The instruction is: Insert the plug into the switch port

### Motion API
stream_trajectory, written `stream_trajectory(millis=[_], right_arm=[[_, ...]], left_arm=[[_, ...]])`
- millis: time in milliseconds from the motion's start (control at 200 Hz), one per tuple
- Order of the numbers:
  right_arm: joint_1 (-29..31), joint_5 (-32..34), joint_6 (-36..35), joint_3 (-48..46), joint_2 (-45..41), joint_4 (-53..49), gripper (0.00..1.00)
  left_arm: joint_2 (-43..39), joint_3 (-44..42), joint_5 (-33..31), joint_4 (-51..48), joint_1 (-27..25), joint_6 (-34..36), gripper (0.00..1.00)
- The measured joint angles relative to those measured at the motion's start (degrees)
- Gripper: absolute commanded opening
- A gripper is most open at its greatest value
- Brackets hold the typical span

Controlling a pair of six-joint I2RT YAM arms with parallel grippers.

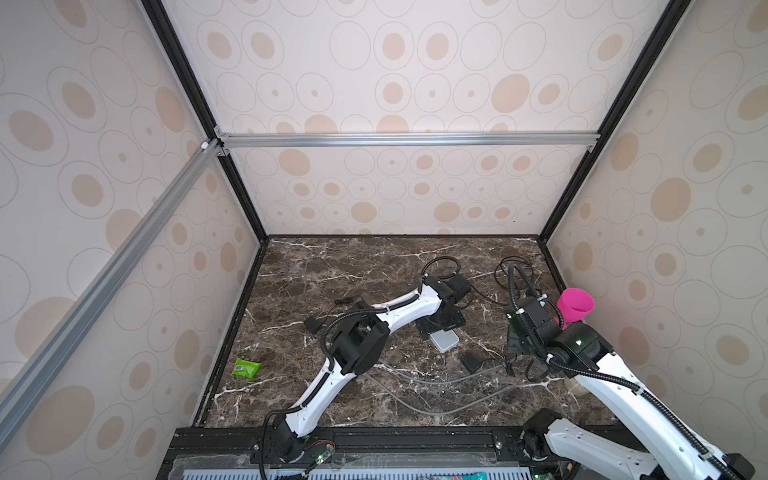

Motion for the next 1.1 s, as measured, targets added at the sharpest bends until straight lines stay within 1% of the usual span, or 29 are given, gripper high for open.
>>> stream_trajectory(millis=[70,105,125,170,215,265,520,565,665,755,1100], right_arm=[[0.00,-0.07,0.26,-0.37,-0.57,0.15,0.00],[0.00,-0.07,0.39,-0.61,-0.94,0.35,0.00],[0.00,-0.09,0.44,-0.74,-1.14,0.44,0.00],[0.00,-0.07,0.57,-1.07,-1.57,0.61,0.00],[0.00,-0.07,0.68,-1.40,-1.84,0.85,0.00],[0.00,-0.07,0.87,-1.86,-1.97,1.11,0.00],[-0.02,-0.48,1.51,-3.50,-1.95,2.34,0.00],[0.00,-0.66,1.49,-3.50,-1.95,2.64,0.00],[0.00,-0.96,1.42,-3.50,-1.70,3.13,0.00],[0.00,-1.38,1.20,-3.63,-1.36,3.74,0.00],[0.00,-3.08,0.13,-3.76,-0.22,5.29,0.00]], left_arm=[[0.33,0.44,-0.83,-0.63,-0.28,1.62,0.86],[0.42,0.50,-1.20,-1.01,-0.44,2.51,0.85],[0.48,0.50,-1.38,-1.22,-0.52,3.34,0.87],[0.48,0.52,-1.66,-1.51,-0.63,4.63,0.85],[0.48,0.50,-2.03,-1.86,-0.79,5.92,0.79],[0.48,0.42,-2.36,-2.29,-0.85,7.61,0.75],[-0.66,-2.14,-3.56,-1.62,-1.03,14.88,0.74],[-1.44,-3.50,-4.09,-0.85,-1.09,16.31,0.73],[-4.50,-8.81,-5.44,1.57,-1.20,19.76,0.66],[-7.45,-13.70,-6.64,2.91,-1.25,23.34,0.66],[-15.67,-27.47,-11.06,10.25,-1.38,39.85,0.68]])
